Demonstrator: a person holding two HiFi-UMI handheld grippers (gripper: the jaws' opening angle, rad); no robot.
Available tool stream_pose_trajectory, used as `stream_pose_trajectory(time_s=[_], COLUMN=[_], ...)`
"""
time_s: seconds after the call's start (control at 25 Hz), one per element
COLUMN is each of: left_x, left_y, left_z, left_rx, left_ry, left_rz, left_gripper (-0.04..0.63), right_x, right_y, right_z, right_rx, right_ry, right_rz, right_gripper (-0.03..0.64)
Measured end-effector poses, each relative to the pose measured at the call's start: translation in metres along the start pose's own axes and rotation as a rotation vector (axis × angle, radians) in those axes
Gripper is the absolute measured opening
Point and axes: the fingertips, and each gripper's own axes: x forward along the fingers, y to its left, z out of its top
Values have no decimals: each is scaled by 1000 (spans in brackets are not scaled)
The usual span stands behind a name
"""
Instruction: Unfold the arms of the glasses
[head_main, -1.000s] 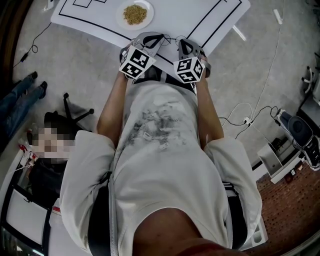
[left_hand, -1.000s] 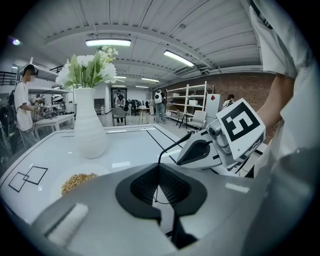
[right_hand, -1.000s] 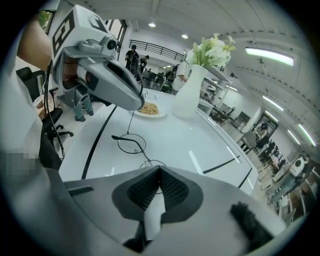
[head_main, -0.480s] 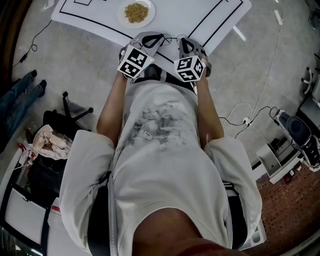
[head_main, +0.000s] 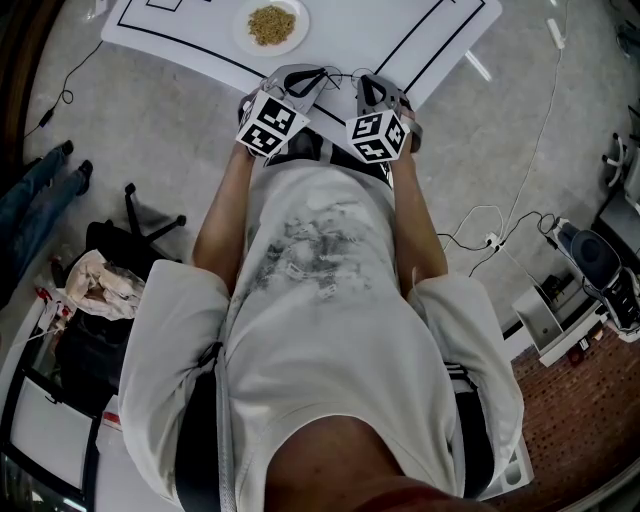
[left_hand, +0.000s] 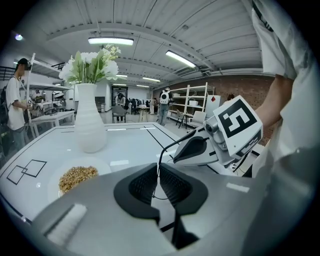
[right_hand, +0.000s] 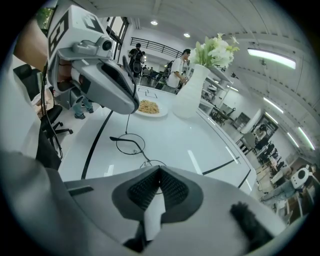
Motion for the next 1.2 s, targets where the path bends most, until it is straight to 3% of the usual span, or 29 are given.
stream_pose_trajectory(time_s=[0.56,1.0,1.2], left_x=[10,5,9], left_y=[8,6,9], left_z=[-17,-9,-14], left_rx=[2,-18,-22], left_ry=[35,14,9], left_rz=[19,-23,-20], left_gripper=[12,9,9], right_x=[2,-8,-7], right_y=[2,26,54], right_z=[1,20,41], right_rx=[-10,-136,-237], right_ry=[1,-82,-144], right_rz=[-3,36,110], right_gripper=[17,18,109])
